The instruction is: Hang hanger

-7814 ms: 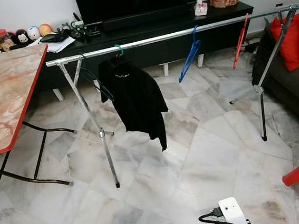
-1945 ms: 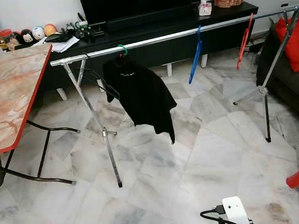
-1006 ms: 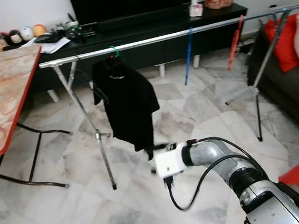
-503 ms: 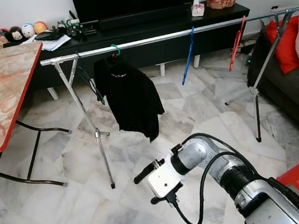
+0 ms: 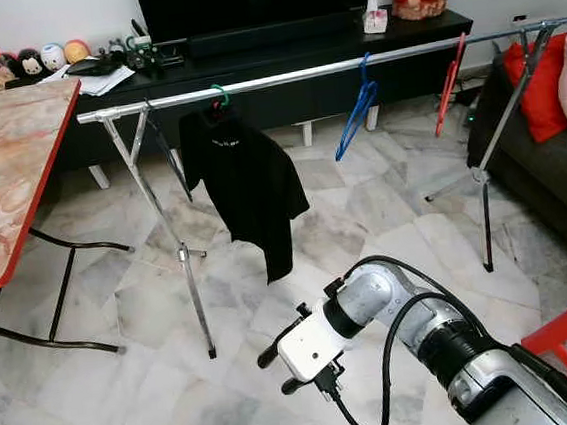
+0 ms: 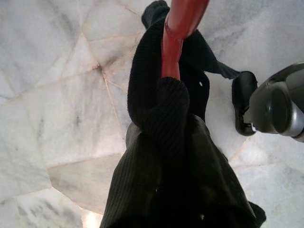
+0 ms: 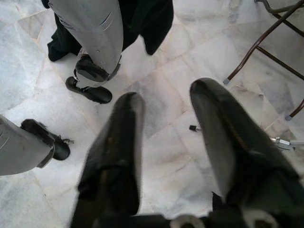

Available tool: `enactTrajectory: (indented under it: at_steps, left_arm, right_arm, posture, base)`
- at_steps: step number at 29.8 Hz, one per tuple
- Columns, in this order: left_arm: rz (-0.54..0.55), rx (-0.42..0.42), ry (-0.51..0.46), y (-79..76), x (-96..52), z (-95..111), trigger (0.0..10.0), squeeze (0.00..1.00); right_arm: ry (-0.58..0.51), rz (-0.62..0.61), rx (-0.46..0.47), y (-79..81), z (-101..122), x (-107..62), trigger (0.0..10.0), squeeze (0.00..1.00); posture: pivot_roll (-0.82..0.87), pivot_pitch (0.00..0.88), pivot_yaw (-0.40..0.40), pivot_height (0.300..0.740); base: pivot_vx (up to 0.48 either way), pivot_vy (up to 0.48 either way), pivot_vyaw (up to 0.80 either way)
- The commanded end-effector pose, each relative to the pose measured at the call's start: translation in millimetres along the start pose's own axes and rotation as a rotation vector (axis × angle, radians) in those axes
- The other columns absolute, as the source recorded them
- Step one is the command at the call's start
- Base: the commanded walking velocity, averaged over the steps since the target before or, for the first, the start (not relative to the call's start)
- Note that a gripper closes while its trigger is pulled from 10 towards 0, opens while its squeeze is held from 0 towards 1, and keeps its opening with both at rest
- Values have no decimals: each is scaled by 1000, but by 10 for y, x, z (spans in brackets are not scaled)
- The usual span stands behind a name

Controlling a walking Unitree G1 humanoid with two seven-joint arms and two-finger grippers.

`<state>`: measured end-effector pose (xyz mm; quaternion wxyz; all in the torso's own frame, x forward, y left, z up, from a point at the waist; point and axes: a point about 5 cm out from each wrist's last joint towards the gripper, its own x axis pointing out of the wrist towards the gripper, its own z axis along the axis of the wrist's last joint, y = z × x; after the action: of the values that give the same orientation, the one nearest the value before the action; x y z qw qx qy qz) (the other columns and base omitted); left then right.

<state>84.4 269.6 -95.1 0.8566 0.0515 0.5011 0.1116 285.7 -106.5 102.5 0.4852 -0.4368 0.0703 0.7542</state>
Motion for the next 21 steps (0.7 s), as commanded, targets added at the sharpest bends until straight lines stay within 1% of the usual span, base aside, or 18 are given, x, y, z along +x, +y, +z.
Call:
enactTrajectory:
  at_steps: [1,2,4,6,7,12,15,19,21]
  left_arm:
    - [16,-9,-5,45,-6,-1,10000,0]
    - [19,-8,16,24,-34,-98,10000,0]
    - [21,-9,28,25,-50,-147,10000,0]
    - [24,-9,32,43,-56,-161,10000,0]
    - [25,-9,35,58,-61,-170,10000,0]
    - [32,-8,39,146,-79,-191,10000,0]
    - [34,-7,39,172,-85,-195,10000,0]
    - [29,-5,35,114,-71,-179,10000,0]
    - [24,-4,32,56,-56,-156,10000,0]
  right_arm:
    - [-8,10,-11,1,33,-13,0,0]
    - [-7,-30,-2,-22,18,-14,10000,0]
    - [-28,-67,24,-44,21,-6,10000,0]
    - [-64,-58,49,-17,48,10,10000,0]
    - [-83,-55,59,0,63,16,10000,992]
    - [-86,-50,75,15,60,9,10000,1000]
    - [-81,-43,82,18,52,-2,10000,1000]
    - [-83,-37,93,21,61,-9,10000,1000]
    - [-83,-32,96,28,62,-9,10000,1000]
  posture:
    - [-16,0,46,740]
    - [-15,0,46,740]
    - [-14,0,46,740]
    - [-14,0,48,740]
    - [-15,0,50,740]
    - [-17,0,52,740]
    - [-15,0,53,740]
    - [-15,0,53,740]
    - [-16,0,54,740]
  base:
    - [0,0,0]
    - [0,0,0]
    - [0,0,0]
    - [0,0,0]
    - [0,0,0]
    - [0,0,0]
    - [0,0,0]
    - [0,0,0]
    - [0,0,0]
